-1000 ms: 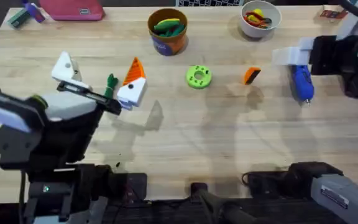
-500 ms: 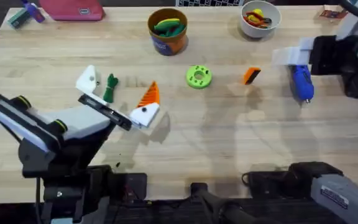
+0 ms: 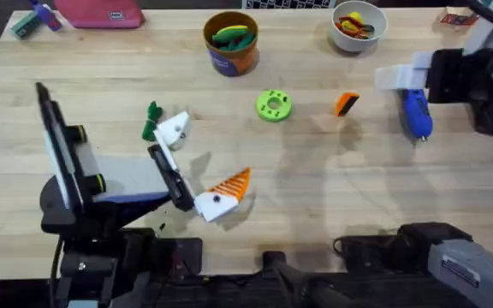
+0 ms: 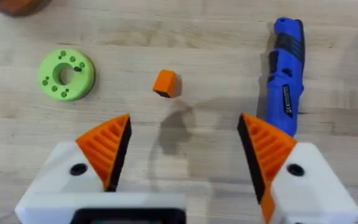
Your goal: Pick up the gripper from the table and insert it into the empty holder that is missing its gripper. Then pick up a screw, insert it into the mounting hole, and use the screwdriver to tighten it. Finally, clean up the table by picking up the vegetable and placing it into the bucket.
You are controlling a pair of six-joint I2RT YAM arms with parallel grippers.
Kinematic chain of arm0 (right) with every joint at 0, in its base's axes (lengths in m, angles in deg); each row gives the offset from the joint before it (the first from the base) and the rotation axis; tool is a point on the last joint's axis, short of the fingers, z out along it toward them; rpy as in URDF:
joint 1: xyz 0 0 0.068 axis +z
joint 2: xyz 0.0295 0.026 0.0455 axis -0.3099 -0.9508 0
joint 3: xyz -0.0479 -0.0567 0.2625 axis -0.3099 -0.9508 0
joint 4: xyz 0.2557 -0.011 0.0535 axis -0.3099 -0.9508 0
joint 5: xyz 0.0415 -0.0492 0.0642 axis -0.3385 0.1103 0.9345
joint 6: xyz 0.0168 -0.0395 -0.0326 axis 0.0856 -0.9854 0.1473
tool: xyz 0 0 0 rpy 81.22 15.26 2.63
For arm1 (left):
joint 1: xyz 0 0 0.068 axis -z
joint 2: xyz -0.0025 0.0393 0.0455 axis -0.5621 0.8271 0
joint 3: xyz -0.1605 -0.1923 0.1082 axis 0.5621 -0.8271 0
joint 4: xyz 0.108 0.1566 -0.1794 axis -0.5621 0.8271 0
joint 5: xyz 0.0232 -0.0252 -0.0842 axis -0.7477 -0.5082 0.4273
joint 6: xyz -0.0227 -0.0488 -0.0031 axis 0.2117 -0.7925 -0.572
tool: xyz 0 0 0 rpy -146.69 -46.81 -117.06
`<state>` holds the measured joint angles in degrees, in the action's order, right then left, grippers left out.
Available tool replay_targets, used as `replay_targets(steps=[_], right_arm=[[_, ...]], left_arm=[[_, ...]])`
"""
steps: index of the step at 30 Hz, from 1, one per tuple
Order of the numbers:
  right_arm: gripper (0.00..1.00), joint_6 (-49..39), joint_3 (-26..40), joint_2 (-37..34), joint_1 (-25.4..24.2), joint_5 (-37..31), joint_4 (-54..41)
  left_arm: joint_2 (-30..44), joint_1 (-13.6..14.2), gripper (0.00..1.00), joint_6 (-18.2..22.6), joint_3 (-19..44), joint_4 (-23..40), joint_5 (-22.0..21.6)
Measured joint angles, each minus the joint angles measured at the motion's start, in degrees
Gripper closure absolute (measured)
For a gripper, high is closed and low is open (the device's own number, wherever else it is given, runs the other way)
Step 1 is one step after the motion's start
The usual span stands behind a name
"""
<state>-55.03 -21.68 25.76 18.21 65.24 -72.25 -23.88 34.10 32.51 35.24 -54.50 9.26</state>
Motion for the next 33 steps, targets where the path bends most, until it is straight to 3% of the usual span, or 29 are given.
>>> replay_targets(steps=[10, 33], right_arm=[[0.008, 0.00, 0.00, 0.00, 0.00, 0.00, 0.00], [0.007, 0.00, 0.00, 0.00, 0.00, 0.00, 0.00]], left_arm=[[-0.02, 0.73, 0.014, -0.04, 0.02, 4.53, 3.45], [-0.02, 0.73, 0.015, -0.13, 0.04, 5.01, 6.07]])
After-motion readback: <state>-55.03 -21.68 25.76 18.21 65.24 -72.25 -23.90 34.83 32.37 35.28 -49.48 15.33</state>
